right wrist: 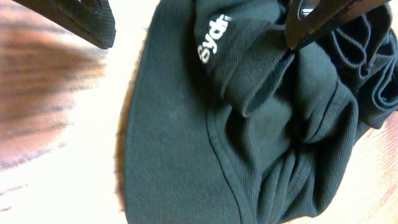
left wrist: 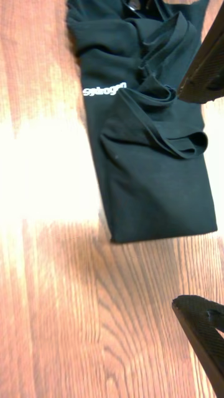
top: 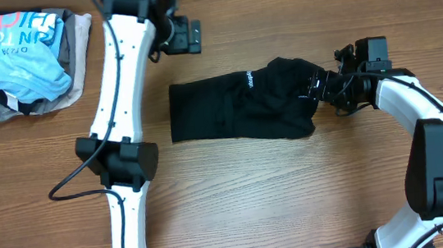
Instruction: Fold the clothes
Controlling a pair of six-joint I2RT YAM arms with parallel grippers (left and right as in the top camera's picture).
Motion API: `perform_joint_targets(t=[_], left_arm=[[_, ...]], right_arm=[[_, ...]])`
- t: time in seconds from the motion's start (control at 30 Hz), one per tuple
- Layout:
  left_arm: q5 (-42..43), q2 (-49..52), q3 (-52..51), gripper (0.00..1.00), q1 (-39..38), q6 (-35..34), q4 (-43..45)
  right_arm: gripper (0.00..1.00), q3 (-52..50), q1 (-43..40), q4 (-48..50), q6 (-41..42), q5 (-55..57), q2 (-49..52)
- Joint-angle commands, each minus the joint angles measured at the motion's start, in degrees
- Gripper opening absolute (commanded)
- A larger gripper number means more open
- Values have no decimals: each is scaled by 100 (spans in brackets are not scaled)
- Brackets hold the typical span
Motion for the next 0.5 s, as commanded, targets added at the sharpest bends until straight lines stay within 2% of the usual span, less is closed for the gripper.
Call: perform_joint_targets(t=[0.0,0.23,0.3,0.37,0.4,0.43,0.47], left_arm=[[83,-138,129,100,33,52,-85],[72,-136,114,100,114,55,-151],[61,-136,114,100,114,55,-151],[59,-136,114,100,114,55,-149],[57,-136,114,100,114,55,-149],[57,-136,114,100,114,55,-149],[59,-136,114,100,114,55,-151]], right_arm=[[91,133,11,83,-46,-129,286],[90,133,11,186,-26,-352,754],[87,133,13,260,-26,-522,881],[76,133,13,321,-24,-743,997],[62,133,13,328,-24,-841,1058],[55,133,13,313,-24,-874,1064],[42,133,13,278,-24,-861,1075]])
